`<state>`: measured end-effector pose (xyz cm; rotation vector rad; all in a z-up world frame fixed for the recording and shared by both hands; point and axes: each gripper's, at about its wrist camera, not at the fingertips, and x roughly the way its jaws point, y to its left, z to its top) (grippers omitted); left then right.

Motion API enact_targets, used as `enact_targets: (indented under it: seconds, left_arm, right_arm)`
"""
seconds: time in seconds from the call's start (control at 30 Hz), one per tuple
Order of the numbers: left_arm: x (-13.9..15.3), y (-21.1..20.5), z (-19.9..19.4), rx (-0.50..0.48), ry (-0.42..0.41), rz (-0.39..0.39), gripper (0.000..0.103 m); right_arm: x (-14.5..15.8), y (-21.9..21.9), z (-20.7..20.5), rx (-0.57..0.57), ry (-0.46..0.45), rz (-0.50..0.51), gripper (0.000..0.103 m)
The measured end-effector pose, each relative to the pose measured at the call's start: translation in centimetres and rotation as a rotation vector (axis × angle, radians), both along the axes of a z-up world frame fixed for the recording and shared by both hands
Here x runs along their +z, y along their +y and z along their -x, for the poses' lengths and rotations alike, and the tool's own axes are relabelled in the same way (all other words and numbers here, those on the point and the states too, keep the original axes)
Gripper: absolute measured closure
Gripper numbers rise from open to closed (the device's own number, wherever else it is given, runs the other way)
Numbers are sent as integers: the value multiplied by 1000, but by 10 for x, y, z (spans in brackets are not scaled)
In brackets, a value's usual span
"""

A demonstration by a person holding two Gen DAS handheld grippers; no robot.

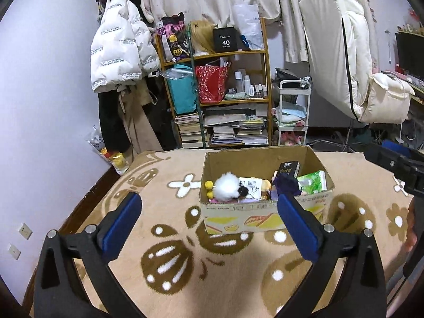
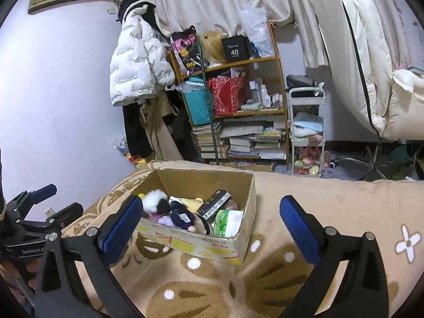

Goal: Organize soft objects

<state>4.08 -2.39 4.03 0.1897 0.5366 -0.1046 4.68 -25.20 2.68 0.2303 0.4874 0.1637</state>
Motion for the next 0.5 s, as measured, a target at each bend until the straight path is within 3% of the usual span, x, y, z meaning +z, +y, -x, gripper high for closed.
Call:
enact_targets:
  seconds: [0.5]
  left_arm:
    - [-4,10,30,8,-6,15,2]
  right_arm:
    - [-2,14,44,-10,-18,55,0]
